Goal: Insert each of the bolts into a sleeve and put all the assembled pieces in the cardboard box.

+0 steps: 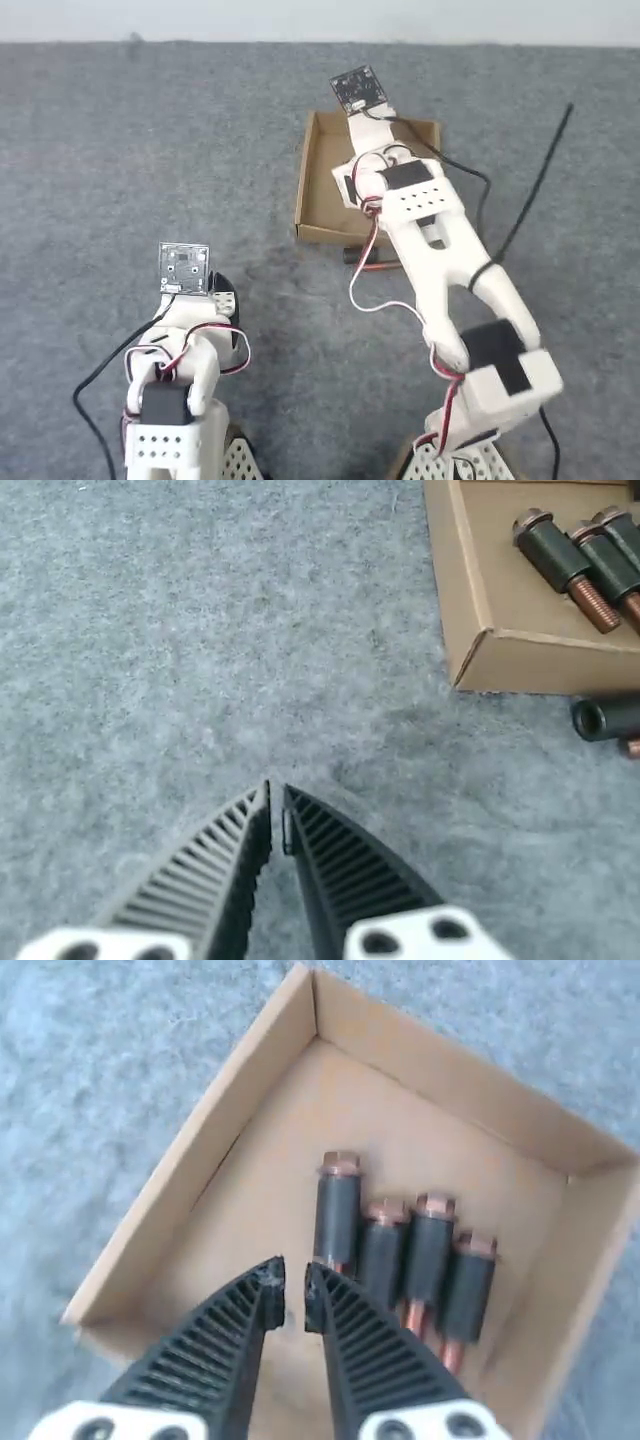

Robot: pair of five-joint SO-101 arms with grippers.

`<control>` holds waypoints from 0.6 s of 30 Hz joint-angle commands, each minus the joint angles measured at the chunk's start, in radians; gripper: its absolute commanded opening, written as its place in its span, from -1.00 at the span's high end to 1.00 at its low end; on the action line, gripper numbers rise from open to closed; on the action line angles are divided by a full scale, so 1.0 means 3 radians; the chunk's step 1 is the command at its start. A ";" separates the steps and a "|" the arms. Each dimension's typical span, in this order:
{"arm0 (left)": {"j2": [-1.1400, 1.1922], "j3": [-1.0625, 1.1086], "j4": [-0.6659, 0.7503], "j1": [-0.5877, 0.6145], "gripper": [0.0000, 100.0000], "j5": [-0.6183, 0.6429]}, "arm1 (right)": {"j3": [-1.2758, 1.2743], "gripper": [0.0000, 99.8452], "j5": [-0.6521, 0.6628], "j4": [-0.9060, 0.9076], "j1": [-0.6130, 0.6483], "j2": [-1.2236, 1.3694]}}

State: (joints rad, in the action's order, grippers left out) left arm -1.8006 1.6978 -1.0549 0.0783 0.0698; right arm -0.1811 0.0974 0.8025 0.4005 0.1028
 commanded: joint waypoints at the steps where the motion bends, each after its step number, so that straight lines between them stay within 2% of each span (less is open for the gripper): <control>1: -0.0066 -0.0043 0.0082 0.0015 0.96 -0.0036 | 0.0102 0.98 0.0056 0.0371 0.0008 -0.0371; 3: -0.0066 -0.0043 0.0082 0.0015 0.96 -0.0036 | 0.0102 0.98 0.0077 0.0621 0.0008 -0.0427; 10: -0.0066 -0.0043 0.0082 0.0026 0.96 -0.0036 | 0.0102 0.98 0.0598 0.1378 0.0023 -0.0591; 13: -0.0066 -0.0043 0.0107 0.0194 0.96 -0.0036 | 0.0102 0.98 0.0742 0.1711 0.0023 -0.0627; 18: -0.0066 -0.0043 0.0194 0.0276 0.96 -0.0031 | -0.0220 0.98 0.0772 0.1777 0.0156 -0.0632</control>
State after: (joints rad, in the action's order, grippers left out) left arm -1.8006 1.6978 -1.0273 0.1534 0.0683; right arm -0.2133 0.3107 1.3272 0.4112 -0.0276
